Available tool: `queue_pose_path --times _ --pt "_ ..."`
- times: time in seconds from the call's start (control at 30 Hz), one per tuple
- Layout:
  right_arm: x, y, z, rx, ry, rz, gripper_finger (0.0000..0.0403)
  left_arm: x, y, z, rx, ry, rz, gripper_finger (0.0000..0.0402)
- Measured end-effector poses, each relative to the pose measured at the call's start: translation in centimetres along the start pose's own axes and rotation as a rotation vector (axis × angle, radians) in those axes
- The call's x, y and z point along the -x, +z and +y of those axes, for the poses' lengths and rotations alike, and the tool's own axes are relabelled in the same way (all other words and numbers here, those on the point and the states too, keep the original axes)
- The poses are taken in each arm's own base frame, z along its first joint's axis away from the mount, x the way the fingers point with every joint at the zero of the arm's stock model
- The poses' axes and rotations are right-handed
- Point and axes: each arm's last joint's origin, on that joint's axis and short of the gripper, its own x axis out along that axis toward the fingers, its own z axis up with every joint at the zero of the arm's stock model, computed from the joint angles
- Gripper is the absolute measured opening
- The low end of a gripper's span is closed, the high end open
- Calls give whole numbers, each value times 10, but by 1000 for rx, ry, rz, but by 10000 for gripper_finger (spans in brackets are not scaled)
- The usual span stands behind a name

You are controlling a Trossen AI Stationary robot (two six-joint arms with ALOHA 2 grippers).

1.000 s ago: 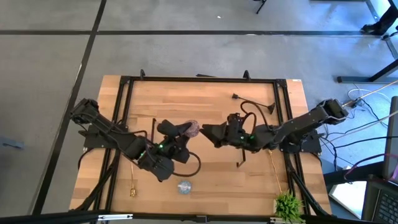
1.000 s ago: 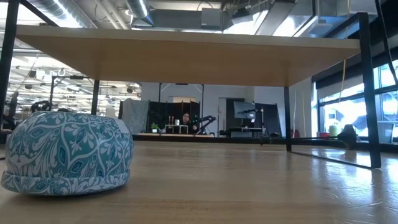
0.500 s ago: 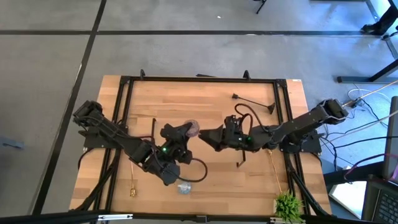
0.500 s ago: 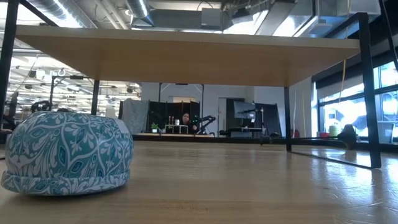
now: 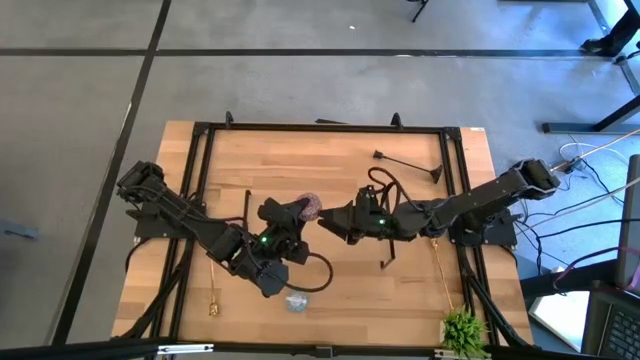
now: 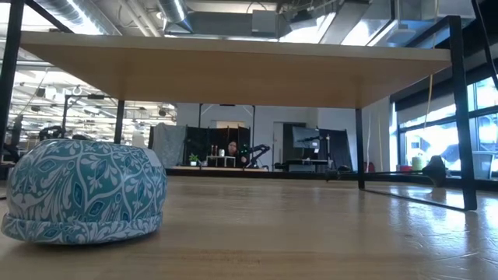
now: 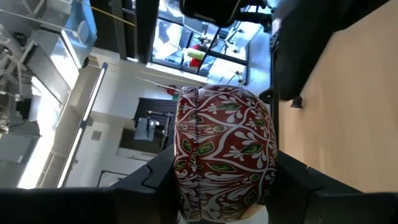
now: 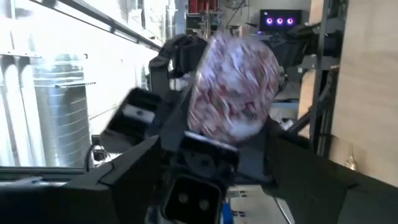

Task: Pick & Place candle stick holders
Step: Put the red scented candle on the shelf

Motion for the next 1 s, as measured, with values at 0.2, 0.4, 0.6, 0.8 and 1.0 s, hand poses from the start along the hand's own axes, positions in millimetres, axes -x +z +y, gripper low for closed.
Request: queue_pose_path --times 0.2,0.4,0.6,0.8,1.0 --pt "-3 7 0 4 -1 -21 309 0 0 0 4 -1 -1 170" --pt "-5 13 1 8 8 -29 310 0 0 0 8 -3 -3 170" --pt "-6 15 1 8 10 -30 309 0 0 0 8 -5 -4 170" --pt "-6 15 1 8 6 -25 301 -1 0 0 8 -8 -5 170" --pt "-6 15 -1 2 -14 -24 280 -1 0 0 7 -11 -6 170"
